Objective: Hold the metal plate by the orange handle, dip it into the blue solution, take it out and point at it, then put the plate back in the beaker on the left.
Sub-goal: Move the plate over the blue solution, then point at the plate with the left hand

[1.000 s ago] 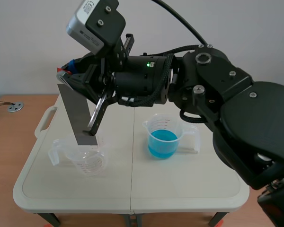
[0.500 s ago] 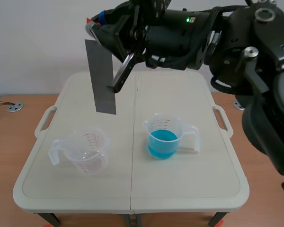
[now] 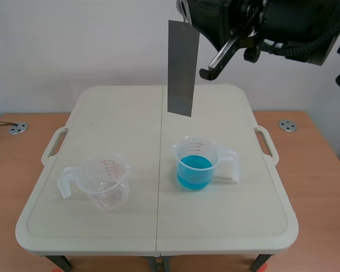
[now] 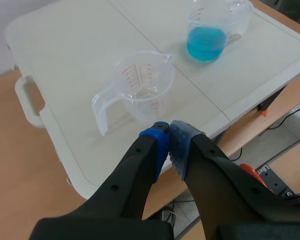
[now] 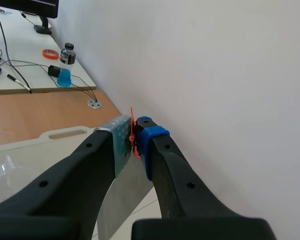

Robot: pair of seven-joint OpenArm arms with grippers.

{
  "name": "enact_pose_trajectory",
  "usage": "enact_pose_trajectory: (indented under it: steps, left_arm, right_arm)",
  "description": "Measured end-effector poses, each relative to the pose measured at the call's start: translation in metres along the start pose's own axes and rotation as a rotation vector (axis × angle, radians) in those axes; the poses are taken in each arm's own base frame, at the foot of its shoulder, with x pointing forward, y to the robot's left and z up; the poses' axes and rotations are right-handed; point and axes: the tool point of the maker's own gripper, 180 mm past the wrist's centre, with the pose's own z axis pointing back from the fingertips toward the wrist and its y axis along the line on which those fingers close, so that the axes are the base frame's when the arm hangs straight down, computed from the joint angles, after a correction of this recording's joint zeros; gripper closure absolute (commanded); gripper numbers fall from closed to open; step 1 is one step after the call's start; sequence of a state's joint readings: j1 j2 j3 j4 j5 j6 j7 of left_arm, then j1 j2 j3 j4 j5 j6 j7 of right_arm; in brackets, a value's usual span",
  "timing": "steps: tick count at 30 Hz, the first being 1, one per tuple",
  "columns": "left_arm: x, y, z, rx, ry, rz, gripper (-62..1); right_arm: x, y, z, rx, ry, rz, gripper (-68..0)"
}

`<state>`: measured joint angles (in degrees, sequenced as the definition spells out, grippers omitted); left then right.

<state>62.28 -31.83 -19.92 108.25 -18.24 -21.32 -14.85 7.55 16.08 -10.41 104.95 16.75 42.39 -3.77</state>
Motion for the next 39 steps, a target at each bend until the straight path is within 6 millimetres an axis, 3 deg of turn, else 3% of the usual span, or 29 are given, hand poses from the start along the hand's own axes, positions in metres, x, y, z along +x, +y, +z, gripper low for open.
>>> enact_pose_trajectory:
  steps: [8,27,39]
  left_arm:
    - [0.019,0.014,-0.020,-0.010,-0.045,-0.083,-3.4]
    - [0.071,-0.006,-0.101,-0.127,-0.136,-0.244,-3.4]
    - [0.066,-0.011,-0.157,-0.151,-0.122,-0.336,-3.4]
  right_arm:
    - [-0.010,-0.004,0.017,-0.047,0.039,-0.015,-1.3]
    - [-0.015,-0.022,0.031,-0.104,0.071,0.006,-1.3]
    - [-0.015,-0.022,0.031,-0.104,0.071,0.006,-1.3]
